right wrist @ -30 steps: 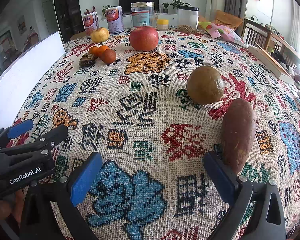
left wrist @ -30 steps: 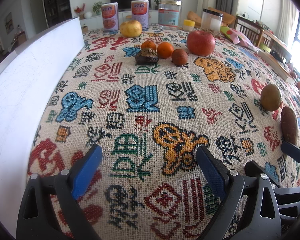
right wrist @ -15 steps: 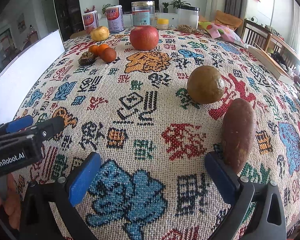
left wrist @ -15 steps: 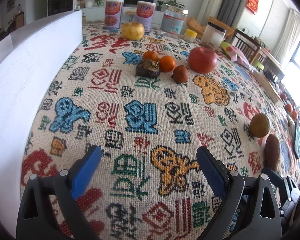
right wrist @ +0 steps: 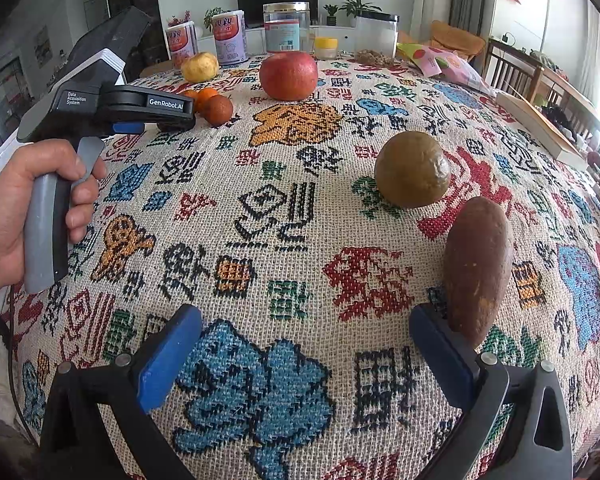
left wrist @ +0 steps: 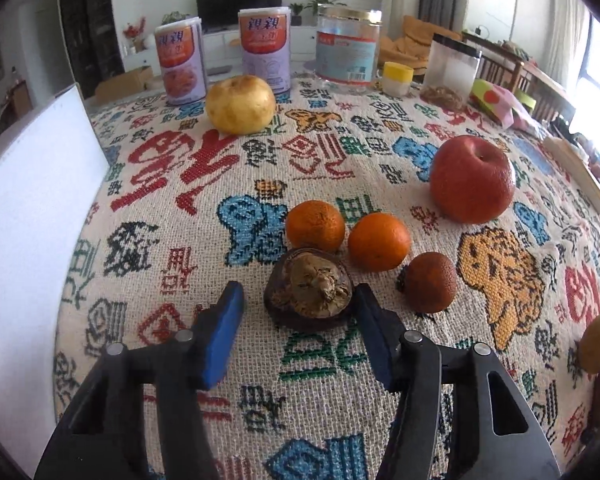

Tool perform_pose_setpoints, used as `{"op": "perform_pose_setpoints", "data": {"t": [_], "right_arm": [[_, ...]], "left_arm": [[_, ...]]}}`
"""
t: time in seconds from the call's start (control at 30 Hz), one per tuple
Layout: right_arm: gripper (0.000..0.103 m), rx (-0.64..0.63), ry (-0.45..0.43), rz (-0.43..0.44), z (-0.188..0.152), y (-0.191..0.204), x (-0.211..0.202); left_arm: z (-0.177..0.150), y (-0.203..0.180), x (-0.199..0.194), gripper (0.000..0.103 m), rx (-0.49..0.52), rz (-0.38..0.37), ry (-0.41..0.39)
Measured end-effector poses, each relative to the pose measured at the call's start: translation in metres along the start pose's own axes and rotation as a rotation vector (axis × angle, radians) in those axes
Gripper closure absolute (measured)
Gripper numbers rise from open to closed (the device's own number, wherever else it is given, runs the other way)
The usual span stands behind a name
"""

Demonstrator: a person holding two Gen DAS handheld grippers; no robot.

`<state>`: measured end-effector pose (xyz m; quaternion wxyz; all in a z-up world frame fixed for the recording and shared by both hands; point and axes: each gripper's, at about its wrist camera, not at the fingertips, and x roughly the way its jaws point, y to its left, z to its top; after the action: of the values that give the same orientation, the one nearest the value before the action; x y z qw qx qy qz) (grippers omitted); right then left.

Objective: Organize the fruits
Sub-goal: 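Grasp the dark brown dried fruit with the left tool while the right tool grasps the second sweet potato, then carry both fruits into the white box and open both tools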

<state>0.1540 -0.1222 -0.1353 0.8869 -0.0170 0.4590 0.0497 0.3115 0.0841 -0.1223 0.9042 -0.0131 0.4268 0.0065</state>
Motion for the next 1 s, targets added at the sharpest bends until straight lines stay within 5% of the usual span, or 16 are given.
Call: {"op": "perform_pose_setpoints", "data": {"t": [0.27, 0.37, 0.47, 0.57, 0.63, 0.7, 0.93, 0.97, 1.0], "right_arm": [[0.0, 0.001, 0.0, 0.003, 0.0, 0.0, -0.001], [0.0, 0.032, -0.022, 0.075, 0.0, -0.005, -0.007], [0.004, 0.137, -0.184, 0.177, 0.003, -0.027, -0.043], [0.004, 0.367, -0.313, 0.096, -0.004, -0.08, -0.077], [0.004, 0.473, -0.213, 0.066, -0.004, -0.113, -0.067], [0.014, 0.525, -0.118, 0.141, 0.0, -0.133, -0.052], [0.021, 0.309, 0.071, 0.056, 0.035, -0.108, -0.015], [0.036, 0.303, 0.113, 0.037, 0.037, -0.108, -0.005], [0.062, 0.304, 0.144, 0.028, 0.036, -0.109, 0.002]], "left_arm": [[-0.05, -0.001, -0.043, 0.058, -0.027, -0.023, 0.005], [-0.079, -0.004, -0.067, 0.058, 0.002, -0.036, 0.007], [-0.104, -0.003, -0.088, 0.058, 0.015, -0.054, 0.017], [-0.122, 0.0, -0.104, 0.058, 0.014, -0.072, 0.008], [-0.13, 0.0, -0.109, 0.058, 0.018, -0.071, -0.005], [-0.134, -0.003, -0.111, 0.058, 0.03, -0.06, -0.019], [-0.134, -0.001, -0.111, 0.058, 0.021, -0.06, -0.026], [-0.134, -0.001, -0.111, 0.058, 0.017, -0.062, -0.024], [-0.135, 0.0, -0.113, 0.058, 0.011, -0.066, -0.021]]}}
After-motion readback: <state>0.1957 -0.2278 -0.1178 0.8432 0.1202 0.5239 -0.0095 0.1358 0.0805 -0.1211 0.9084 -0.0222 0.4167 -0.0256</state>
